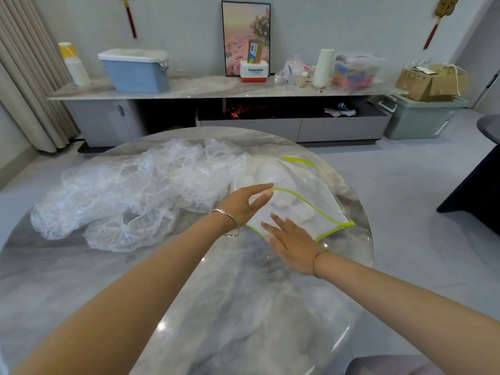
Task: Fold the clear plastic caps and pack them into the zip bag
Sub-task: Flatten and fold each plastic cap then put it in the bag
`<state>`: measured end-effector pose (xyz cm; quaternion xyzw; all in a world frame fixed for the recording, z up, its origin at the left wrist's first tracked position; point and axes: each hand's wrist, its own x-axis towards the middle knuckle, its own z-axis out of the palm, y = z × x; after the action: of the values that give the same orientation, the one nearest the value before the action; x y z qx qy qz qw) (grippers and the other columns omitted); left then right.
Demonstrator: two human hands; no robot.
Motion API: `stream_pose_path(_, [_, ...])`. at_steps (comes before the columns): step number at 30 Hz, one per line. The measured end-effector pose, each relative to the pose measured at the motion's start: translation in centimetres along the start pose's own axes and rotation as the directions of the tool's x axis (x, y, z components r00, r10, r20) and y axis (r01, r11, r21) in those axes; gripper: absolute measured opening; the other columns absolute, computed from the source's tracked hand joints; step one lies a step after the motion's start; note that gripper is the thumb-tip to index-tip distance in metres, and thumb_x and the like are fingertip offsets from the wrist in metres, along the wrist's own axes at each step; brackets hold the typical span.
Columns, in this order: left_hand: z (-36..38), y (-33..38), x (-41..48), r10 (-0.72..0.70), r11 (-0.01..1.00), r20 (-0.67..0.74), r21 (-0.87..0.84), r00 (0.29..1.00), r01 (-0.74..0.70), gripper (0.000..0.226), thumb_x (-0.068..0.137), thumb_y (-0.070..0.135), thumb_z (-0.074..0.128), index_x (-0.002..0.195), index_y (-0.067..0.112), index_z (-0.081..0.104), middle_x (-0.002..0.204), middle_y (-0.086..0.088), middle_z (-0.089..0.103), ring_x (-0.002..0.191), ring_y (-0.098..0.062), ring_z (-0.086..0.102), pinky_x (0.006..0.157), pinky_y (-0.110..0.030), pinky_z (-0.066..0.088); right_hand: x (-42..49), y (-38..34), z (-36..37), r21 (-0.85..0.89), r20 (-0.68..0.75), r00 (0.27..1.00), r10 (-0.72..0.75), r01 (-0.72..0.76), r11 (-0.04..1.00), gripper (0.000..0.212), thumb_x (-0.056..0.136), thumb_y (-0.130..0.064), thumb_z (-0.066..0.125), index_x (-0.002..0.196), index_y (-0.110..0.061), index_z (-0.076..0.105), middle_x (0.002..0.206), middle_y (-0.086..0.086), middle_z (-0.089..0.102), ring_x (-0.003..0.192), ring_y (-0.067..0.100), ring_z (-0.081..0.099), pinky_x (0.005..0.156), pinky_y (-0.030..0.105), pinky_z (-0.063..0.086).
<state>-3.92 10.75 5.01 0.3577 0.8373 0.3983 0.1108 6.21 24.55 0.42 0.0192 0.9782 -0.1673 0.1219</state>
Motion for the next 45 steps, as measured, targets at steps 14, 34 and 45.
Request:
stream_pose_path(14, [-4.9,-13.8,-12.2,-0.449,0.627,-0.194,0.628,0.872,0.462,0.037,0.093,0.036,0.047,0.128,0.025,0.048,0.135,0.002,0.049,0.125,-0.022,0.042,0.102,-0.03,0.031,-3.7,-4.4,5.5,-0.026,0.113,0.963,-0.245,0.249,0.968,0.066,0.094,-0.058,0.012,0.15,-0.025,0.02,0.158,-0.004,0.01,0.145,0.01,0.006,0.11,0.017,-0.003])
stream_pose_path(34, [-2.6,-11.5,-19.7,-0.196,0.746,-0.08,0.635,0.977,0.201,0.073,0.078,0.068,0.022,0.136,0.028,0.04,0.133,0.007,0.043,0.122,-0.016,0.044,0.101,-0.027,0.033,-0.5,-8.6,7.4,-0.094,-0.275,0.82,-0.502,0.497,0.863,0.054,0.09,-0.047,0.038,0.14,-0.025,0.042,0.151,-0.006,0.032,0.14,0.011,0.02,0.116,0.031,0.002])
stream_pose_path(45, [-3.6,-7.8,-18.8,0.247,0.802,-0.217,0.592,0.944,-0.073,0.023,0.076,0.045,0.05,0.078,0.03,0.068,0.072,0.015,0.065,0.064,-0.007,0.06,0.057,-0.019,0.045,0.8,-11.1,6.5,0.126,-0.343,0.833,-0.435,0.5,0.857,0.039,0.079,-0.048,0.049,0.111,-0.032,0.066,0.125,-0.016,0.055,0.121,0.002,0.042,0.106,0.023,0.02])
